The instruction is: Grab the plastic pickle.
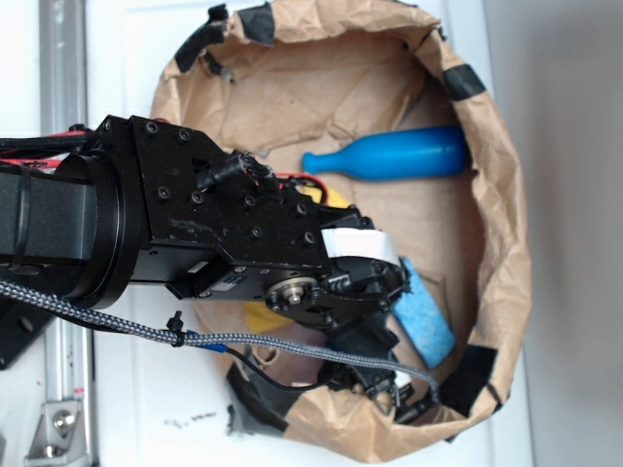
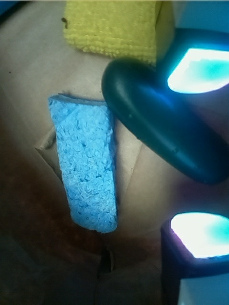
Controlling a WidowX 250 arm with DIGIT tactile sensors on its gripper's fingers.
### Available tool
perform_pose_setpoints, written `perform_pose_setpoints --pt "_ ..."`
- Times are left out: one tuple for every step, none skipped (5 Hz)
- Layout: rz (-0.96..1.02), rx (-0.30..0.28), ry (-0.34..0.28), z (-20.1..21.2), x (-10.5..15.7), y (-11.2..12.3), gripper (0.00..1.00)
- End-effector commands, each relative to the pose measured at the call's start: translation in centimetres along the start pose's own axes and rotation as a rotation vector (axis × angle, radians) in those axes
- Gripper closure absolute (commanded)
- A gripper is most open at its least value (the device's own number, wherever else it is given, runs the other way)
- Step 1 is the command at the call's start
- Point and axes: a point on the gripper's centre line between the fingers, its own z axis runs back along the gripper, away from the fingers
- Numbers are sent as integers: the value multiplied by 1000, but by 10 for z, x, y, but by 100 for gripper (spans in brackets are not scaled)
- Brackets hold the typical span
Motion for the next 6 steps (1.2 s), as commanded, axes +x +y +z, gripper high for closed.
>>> perform_pose_setpoints --pt "36 8 -50 2 10 1 100" --pt "22 43 -56 3 5 0 100" --pt "8 69 -55 1 1 4 100" --pt "10 82 -51 2 -2 7 100" --pt "25 95 -72 18 -2 10 100" --pt "117 176 -134 43 -2 22 100"
